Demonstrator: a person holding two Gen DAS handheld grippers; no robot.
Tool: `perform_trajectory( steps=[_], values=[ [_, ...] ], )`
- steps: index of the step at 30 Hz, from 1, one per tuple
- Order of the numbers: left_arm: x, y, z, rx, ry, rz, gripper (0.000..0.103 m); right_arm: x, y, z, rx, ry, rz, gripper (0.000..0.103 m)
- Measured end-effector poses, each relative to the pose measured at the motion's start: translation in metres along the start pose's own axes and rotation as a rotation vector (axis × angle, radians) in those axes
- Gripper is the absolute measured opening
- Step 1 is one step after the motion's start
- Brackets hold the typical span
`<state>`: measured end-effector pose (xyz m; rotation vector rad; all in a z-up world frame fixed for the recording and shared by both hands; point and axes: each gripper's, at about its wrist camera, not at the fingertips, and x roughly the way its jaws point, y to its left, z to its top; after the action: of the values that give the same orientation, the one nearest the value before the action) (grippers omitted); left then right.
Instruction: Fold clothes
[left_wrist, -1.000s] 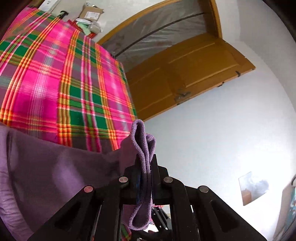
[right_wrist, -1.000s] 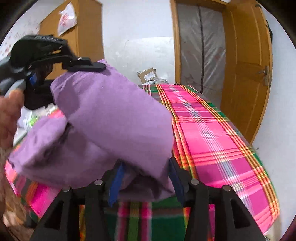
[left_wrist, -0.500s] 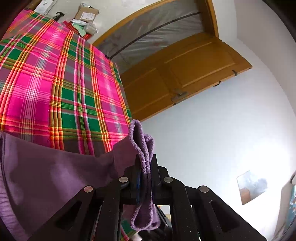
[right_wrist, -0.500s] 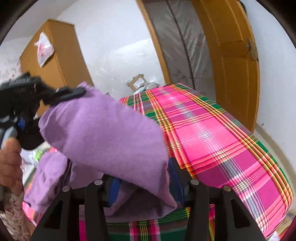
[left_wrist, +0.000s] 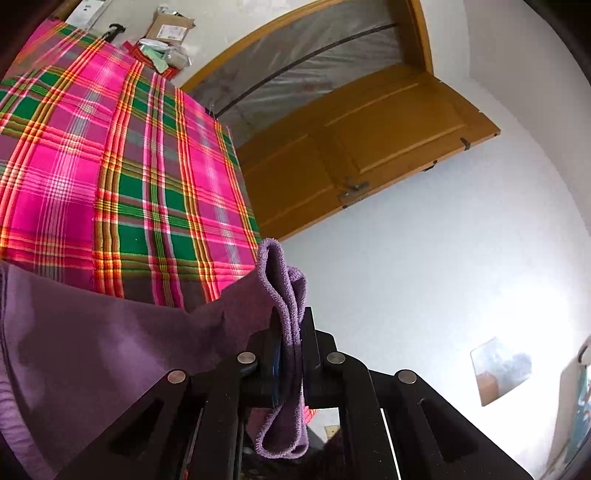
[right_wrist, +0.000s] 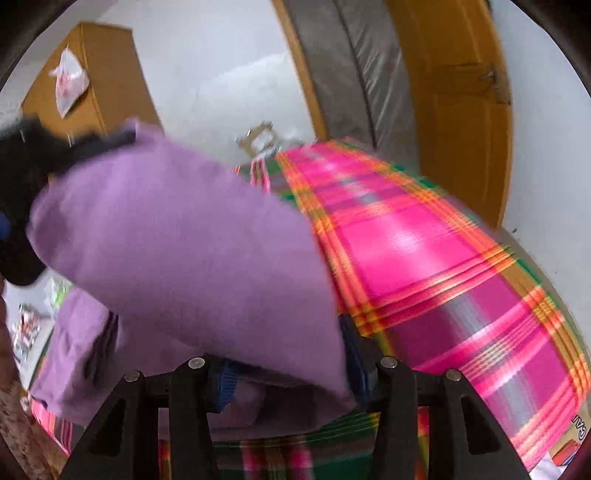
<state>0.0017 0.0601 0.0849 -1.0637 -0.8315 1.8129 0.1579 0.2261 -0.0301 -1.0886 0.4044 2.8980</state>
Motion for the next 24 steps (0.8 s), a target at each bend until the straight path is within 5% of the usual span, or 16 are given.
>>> perform_trajectory(
  steps=[12, 24],
  values=[
    [-0.02, 0.037, -0.009, -0.069, -0.025, 0.083, 0.008, -0.01, -0.019, -0.018, -0.123, -0.026, -0.149, 0.049],
    [-0.031, 0.084, -0.04, -0.15, -0.014, 0.235, 0.008, -0.011, -0.011, -0.017, -0.295, -0.028, -0.142, 0.049]
  ],
)
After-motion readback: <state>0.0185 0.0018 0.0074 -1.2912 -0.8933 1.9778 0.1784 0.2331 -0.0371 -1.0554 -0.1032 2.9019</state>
